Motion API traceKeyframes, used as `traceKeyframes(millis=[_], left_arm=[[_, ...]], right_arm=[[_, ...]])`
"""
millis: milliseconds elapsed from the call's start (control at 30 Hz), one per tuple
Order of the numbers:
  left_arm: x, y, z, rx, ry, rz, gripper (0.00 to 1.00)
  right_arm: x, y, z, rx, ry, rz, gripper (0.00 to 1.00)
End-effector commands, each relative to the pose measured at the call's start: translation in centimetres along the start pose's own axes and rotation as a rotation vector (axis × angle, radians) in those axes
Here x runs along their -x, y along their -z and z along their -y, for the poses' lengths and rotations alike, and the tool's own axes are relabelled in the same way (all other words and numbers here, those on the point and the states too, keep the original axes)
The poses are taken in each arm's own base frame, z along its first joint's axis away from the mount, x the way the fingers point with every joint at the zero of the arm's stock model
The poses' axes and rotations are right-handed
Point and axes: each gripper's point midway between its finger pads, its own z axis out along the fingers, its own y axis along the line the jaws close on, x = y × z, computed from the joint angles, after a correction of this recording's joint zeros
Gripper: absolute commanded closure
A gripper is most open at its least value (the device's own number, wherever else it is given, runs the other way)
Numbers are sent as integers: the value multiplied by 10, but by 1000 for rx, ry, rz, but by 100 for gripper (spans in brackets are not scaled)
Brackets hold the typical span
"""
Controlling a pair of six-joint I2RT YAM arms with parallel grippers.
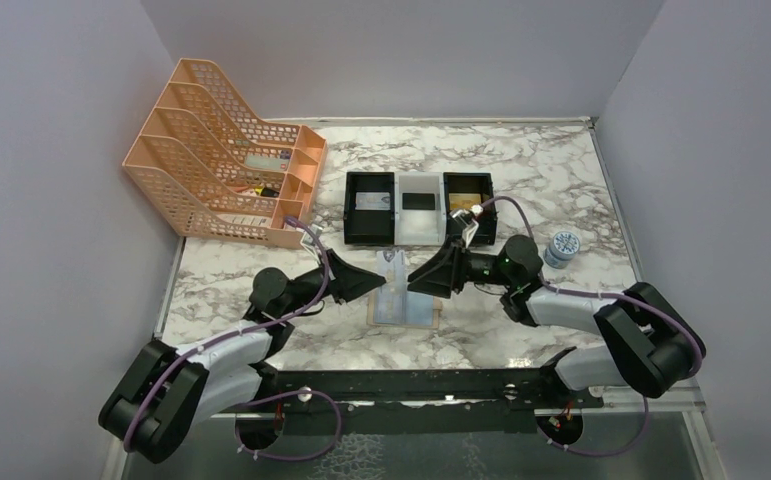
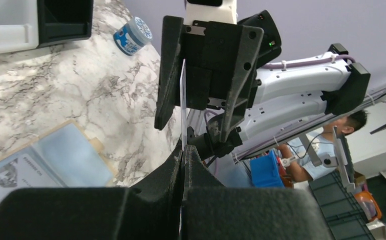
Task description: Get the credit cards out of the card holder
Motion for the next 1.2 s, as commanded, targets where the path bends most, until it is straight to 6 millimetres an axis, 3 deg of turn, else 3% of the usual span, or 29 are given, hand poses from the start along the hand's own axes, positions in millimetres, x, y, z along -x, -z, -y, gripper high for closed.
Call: traceKeyframes(millis=[0,400,833,967,1067,1167], left_arm=[[-5,0,18,-84,-30,-29,100],[-9,-2,17,-92,-21,-36,100],[-14,-1,11,-77,-3,-51,100],[-12,-1,12,-79,-5,-45,100],[-13,0,9,-69,2,-43,100],[-15,1,4,-51,8,-44,70]], right_arm=[[21,-10,-9,39,31,52,45],[14,-16,-11,92,-10,12,72],[12,-20,-14,114,-24,8,88],[13,-20,-11,96,-30,17,99],[12,-20,-9,86,-29,14,99],[12,-20,-7,70,-24,11,99]])
